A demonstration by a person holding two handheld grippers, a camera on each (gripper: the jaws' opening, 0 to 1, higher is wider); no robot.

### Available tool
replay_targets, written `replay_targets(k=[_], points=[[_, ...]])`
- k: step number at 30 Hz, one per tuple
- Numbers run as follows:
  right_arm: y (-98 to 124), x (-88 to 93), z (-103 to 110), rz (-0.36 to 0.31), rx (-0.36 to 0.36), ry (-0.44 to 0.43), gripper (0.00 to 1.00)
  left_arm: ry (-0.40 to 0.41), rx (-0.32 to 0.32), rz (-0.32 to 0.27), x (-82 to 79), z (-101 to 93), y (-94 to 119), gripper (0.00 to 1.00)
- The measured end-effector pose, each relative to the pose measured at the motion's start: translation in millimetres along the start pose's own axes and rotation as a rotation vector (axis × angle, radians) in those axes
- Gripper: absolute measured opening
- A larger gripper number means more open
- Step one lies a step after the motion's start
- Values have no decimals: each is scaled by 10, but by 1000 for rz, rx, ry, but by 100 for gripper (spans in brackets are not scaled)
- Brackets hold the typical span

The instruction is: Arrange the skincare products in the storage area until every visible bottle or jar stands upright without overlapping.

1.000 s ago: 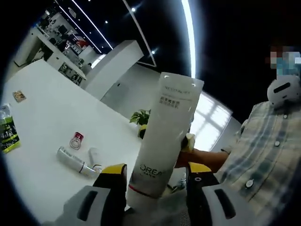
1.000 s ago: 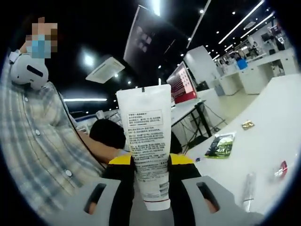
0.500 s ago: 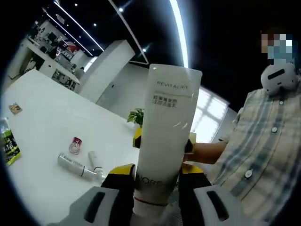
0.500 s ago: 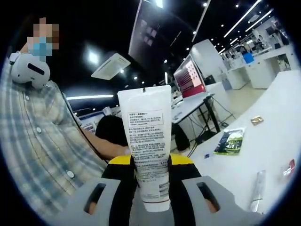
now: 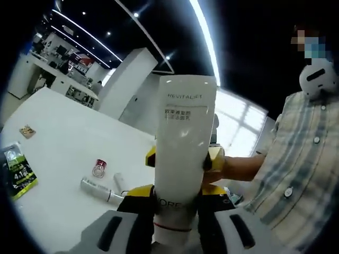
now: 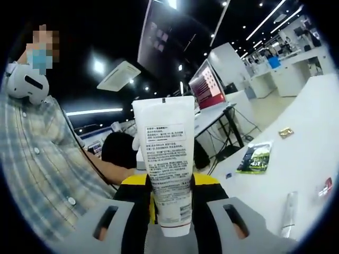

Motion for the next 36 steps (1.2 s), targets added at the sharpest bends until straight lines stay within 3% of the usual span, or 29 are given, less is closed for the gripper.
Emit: replay_targets(k=[5, 12, 15, 17, 18, 20, 27, 34, 36], points=[[-22, 14, -54, 31, 70, 16, 29, -28, -78, 15, 7, 91, 16, 30], [-79, 4, -105, 50, 242, 63, 28, -55, -173, 16, -7, 185, 56, 29], [-95, -5, -149, 49, 331, 60, 26, -62, -241, 20, -9, 258, 95, 29], [-118, -107, -138, -46, 352, 15, 27, -102, -286, 53, 15, 305, 117, 29], [-110, -203, -151, -132, 373, -46, 28, -125, -301, 80, 45, 305, 106, 29], [-88, -257, -182, -161, 396, -62, 27, -155, -323, 123, 94, 310, 92, 29], [-131, -169, -225, -36, 476, -20, 21, -196, -420, 153, 111, 382, 143, 30], [-144, -151, -216, -10, 487, 13, 9, -287, -513, 201, 127, 456, 164, 31], [-145, -154, -209, -6, 488, 24, 8, -282, -498, 197, 127, 444, 154, 31]])
Point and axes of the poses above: the point that each gripper's makers call its tool centre point, and the gripper's own axes: y roughly backward along the fingers, z roughly to its left, x roughly out of its underside, the point moved 5 cm from there along y, roughly backward along the fingers, and after that the axes turned 2 degrees about y, right-handed, at the moved point
